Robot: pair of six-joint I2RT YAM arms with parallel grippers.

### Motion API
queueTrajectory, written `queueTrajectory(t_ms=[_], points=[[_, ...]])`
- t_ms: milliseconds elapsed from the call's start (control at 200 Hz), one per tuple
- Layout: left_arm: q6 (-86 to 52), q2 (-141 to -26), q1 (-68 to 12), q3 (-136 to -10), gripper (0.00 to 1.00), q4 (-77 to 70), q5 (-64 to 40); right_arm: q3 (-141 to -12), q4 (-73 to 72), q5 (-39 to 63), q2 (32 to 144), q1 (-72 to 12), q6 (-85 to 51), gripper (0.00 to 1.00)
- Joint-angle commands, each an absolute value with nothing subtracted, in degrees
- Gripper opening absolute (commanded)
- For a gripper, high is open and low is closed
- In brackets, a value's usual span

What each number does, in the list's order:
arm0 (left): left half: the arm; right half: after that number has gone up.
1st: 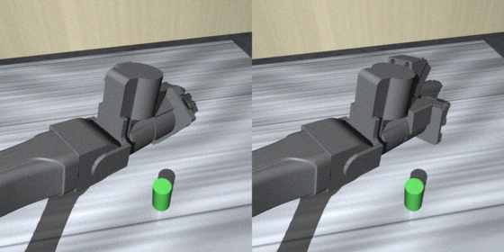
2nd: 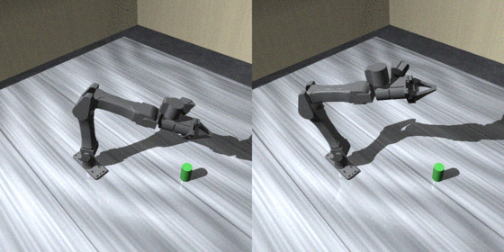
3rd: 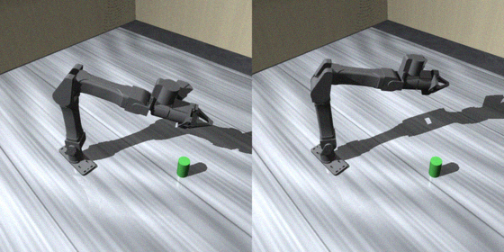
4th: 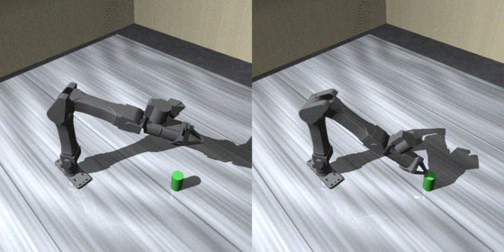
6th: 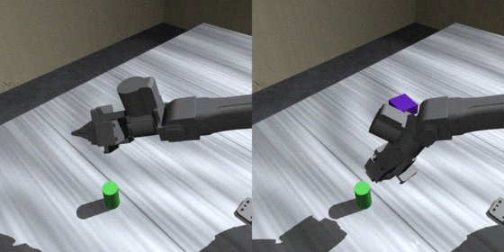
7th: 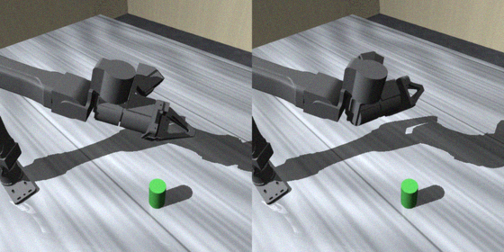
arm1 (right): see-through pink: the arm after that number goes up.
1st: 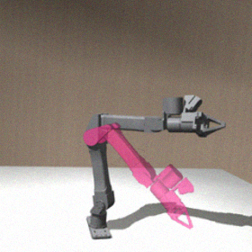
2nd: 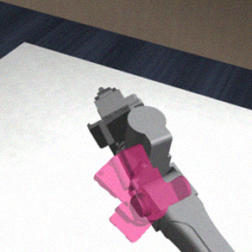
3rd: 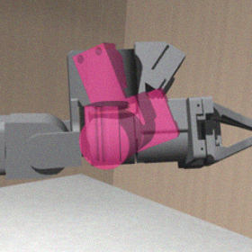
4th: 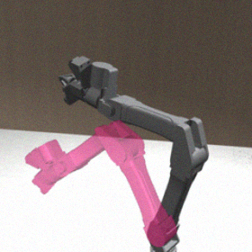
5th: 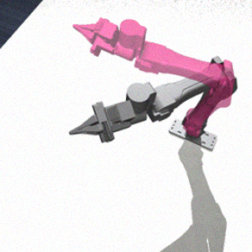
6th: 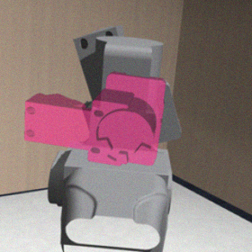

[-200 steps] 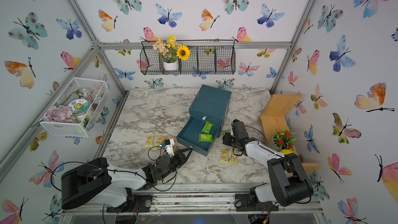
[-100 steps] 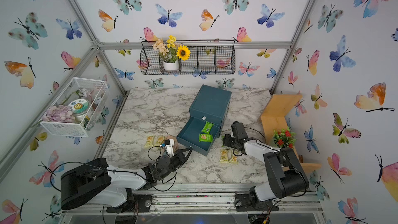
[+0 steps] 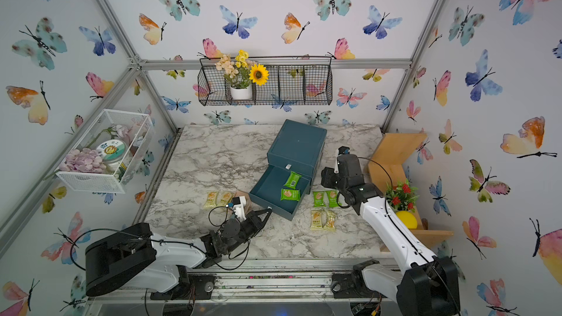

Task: Take the cookies out of the drawer
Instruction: Place the cookie at the center of the board, then pick up the cookie from the drawer.

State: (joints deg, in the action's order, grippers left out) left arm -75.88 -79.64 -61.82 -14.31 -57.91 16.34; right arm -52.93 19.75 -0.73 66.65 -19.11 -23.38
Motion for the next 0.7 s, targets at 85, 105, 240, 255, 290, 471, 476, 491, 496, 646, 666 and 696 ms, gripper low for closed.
queueTrajectory(t_ms=[85,105,240,255,290,471,476,491,496,646,666,696], points=[[-75.1,-79.7,-61.6,-15.3,0.00,-58.0,14.7,-61.6,31.0,-3.5,68.3,-26.7,-16.3,0.54],[-75.1,-79.8,-61.7,-15.3,0.00,-58.0,14.7,-62.6,31.6,-4.3,68.9,-28.3,-15.2,0.54],[-75.1,-80.1,-61.6,-15.9,0.00,-57.6,14.3,-68.1,35.1,-4.3,73.7,-36.4,-7.7,0.56],[-75.1,-80.1,-61.6,-15.9,0.00,-57.6,14.2,-68.3,35.1,-4.1,74.3,-36.9,-7.2,0.56],[-75.1,-80.2,-61.7,-16.0,0.00,-57.6,14.1,-68.6,35.0,-3.7,75.3,-37.9,-6.1,0.56],[-75.1,-79.7,-61.7,-16.0,0.00,-57.0,14.5,-70.9,35.9,-5.1,81.5,-42.4,-5.4,0.58],[-75.1,-79.7,-61.7,-15.9,0.00,-57.0,14.5,-71.0,36.0,-5.3,81.6,-42.6,-5.5,0.58],[-75.1,-79.7,-61.7,-15.9,0.00,-56.9,14.7,-71.3,36.2,-5.7,82.2,-42.9,-5.8,0.58],[-75.1,-79.7,-61.7,-15.8,0.00,-56.9,14.7,-71.4,36.2,-5.8,82.4,-43.0,-5.9,0.59],[-75.1,-79.6,-61.7,-15.7,0.00,-57.1,15.0,-73.3,37.1,-9.0,87.5,-46.3,-10.1,0.61],[-75.2,-79.6,-61.7,-15.6,0.00,-57.1,15.0,-73.3,37.1,-9.4,88.1,-46.6,-10.5,0.61],[-75.2,-79.6,-61.7,-15.6,0.00,-57.2,15.0,-73.4,37.2,-9.7,89.0,-47.0,-10.8,0.61]])
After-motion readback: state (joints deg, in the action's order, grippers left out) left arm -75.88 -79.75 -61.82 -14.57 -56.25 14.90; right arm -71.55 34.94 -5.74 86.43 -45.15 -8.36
